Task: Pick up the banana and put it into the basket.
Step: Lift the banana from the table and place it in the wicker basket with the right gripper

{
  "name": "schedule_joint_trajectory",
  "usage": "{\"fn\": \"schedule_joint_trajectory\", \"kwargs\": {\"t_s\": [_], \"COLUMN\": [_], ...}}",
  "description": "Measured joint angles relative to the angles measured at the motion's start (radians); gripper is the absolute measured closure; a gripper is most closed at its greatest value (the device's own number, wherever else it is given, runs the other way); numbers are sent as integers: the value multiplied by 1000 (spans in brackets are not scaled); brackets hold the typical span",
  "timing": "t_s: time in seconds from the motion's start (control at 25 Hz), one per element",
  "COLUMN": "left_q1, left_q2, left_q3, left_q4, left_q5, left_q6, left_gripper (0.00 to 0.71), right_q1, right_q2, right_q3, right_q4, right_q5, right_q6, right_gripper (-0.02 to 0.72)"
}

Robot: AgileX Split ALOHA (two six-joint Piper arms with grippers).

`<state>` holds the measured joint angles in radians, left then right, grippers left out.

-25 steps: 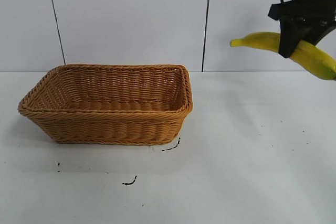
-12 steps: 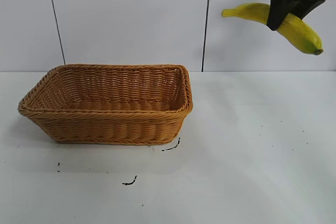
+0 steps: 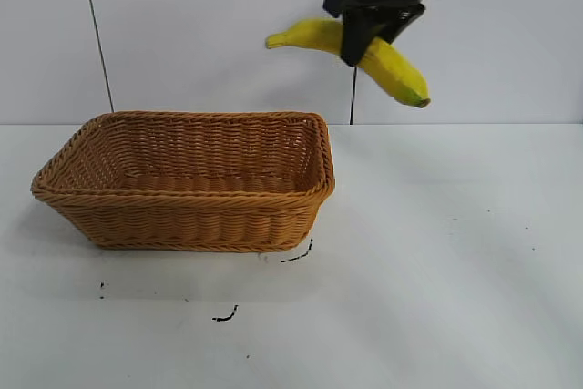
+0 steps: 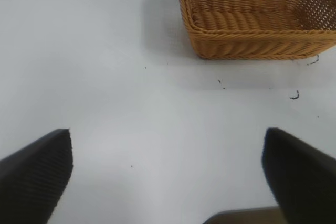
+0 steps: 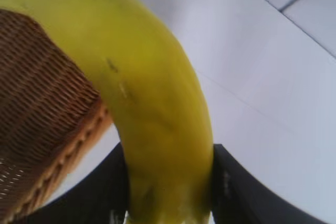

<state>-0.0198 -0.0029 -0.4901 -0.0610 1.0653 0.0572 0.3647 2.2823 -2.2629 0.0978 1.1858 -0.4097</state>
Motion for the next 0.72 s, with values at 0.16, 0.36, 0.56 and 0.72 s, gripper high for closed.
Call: {"fn": "schedule_joint_trajectory", "kwargs": {"t_s": [0.16, 0.36, 0.56, 0.72], "left_q1": [0, 0, 0, 0], "left_q2": [0, 0, 0, 0], "left_q3": [0, 0, 0, 0], "left_q4": [0, 0, 0, 0], "left_q5": [0, 0, 0, 0], "left_q6": [0, 0, 0, 0], "left_gripper": [15, 15, 15, 15], "right_q1": [114, 221, 251, 251], "right_q2": [8, 32, 79, 140], "right_q3": [-3, -3, -4, -4], "right_q4": [-27, -85, -49, -23], "right_q5": [-83, -242, -337, -350], "right_q6": [-82, -207, -294, -316], "right_gripper": [384, 384, 384, 384]}}
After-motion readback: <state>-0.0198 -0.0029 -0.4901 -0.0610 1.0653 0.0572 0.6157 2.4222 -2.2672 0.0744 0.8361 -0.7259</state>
